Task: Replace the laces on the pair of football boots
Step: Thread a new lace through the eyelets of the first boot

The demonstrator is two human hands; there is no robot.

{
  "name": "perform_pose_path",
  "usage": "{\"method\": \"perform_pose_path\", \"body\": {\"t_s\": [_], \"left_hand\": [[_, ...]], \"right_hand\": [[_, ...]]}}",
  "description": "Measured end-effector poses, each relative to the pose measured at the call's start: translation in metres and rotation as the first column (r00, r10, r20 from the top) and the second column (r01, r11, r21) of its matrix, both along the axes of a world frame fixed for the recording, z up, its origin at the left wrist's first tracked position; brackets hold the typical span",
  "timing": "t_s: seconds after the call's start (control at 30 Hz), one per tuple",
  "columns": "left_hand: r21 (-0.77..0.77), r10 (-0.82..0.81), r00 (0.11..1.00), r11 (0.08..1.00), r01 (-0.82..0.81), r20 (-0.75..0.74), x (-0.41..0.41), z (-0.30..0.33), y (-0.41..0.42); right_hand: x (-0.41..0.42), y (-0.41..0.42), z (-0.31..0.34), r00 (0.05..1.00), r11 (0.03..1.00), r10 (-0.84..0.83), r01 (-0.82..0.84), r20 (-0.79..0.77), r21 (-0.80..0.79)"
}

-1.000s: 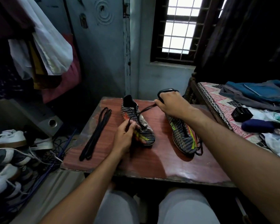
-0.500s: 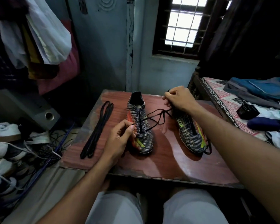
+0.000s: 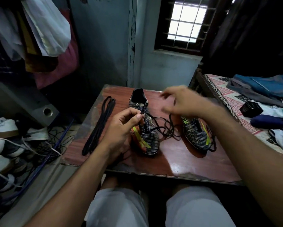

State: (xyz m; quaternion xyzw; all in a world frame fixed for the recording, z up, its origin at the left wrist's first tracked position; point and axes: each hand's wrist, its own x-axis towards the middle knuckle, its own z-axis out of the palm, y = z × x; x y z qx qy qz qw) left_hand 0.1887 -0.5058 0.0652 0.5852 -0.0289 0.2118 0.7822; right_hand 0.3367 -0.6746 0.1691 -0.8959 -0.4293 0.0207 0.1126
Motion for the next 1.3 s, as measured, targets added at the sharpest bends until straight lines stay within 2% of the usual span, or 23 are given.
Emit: {"method": "perform_pose_path", "body": {"t_s": [0.03, 0.07, 0.13, 0.23, 0.37, 0.47, 0.53, 0.63, 0.73, 0.83, 0.93, 1.07, 1.23, 1.3], "left_hand": [[-0.018, -0.014, 1.0, 1.0, 0.014, 0.008, 0.0, 0.0, 0.0], [-0.046, -0.026, 1.0, 0.999, 0.026, 0.017, -0.001, 0.002, -0.001], [-0.05, -0.033, 0.999, 0.998, 0.035, 0.026, -0.003, 0.006, -0.001], [-0.008, -0.021, 1.0, 1.0, 0.021, 0.01, -0.005, 0.005, 0.005], [0.073, -0.026, 0.999, 0.997, 0.029, -0.041, -0.007, -0.004, 0.025], [0.103, -0.057, 0.998, 0.993, 0.059, -0.022, -0.006, -0.009, 0.037], [0.192, 0.005, 0.999, 0.981, 0.002, -0.033, -0.005, -0.011, 0.039], [0.316, 0.151, 0.987, 0.94, -0.127, -0.052, -0.002, -0.002, 0.029], [0.316, 0.097, 0.995, 0.944, -0.098, 0.018, 0.001, 0.01, 0.012], [0.303, 0.093, 0.994, 0.947, -0.108, 0.063, -0.002, 0.016, -0.003], [0.247, 0.202, 0.976, 0.945, -0.216, 0.08, -0.005, 0.014, -0.001], [0.217, 0.377, 0.915, 0.89, -0.401, 0.145, -0.006, 0.014, 0.014], [0.207, 0.613, 0.736, 0.711, -0.672, 0.287, -0.014, 0.01, 0.024], [0.205, 0.671, 0.68, 0.651, -0.731, 0.294, -0.012, 0.0, 0.029]], "right_hand": [[-0.014, 0.005, -0.009, 0.984, 0.99, 0.139, -0.139, -0.114, 0.013], [-0.027, 0.01, -0.018, 0.96, 0.973, 0.229, -0.23, -0.162, 0.012], [-0.033, 0.017, -0.036, 0.952, 0.963, 0.268, -0.271, -0.146, 0.006], [-0.013, 0.01, -0.044, 0.989, 0.994, 0.072, -0.061, -0.126, 0.093], [0.027, -0.011, -0.039, 0.979, 0.94, -0.199, 0.203, -0.042, 0.275], [0.045, -0.018, -0.031, 0.954, 0.879, -0.296, 0.254, 0.045, 0.405], [0.039, -0.015, -0.022, 0.96, 0.85, -0.267, 0.19, 0.09, 0.491], [0.009, 0.004, -0.016, 0.965, 0.918, -0.066, -0.042, 0.254, 0.395], [-0.026, 0.029, -0.015, 0.913, 0.956, 0.132, -0.22, 0.386, 0.196], [-0.043, 0.042, -0.018, 0.877, 0.96, 0.193, -0.262, 0.441, 0.1], [-0.042, 0.04, -0.019, 0.863, 0.965, 0.169, -0.244, 0.475, 0.099], [-0.014, 0.023, -0.029, 0.919, 0.991, 0.007, -0.061, 0.395, 0.123], [0.021, -0.005, -0.053, 0.965, 0.948, -0.253, 0.234, 0.063, 0.216], [0.025, -0.011, -0.059, 0.955, 0.917, -0.297, 0.284, 0.004, 0.279]]}}
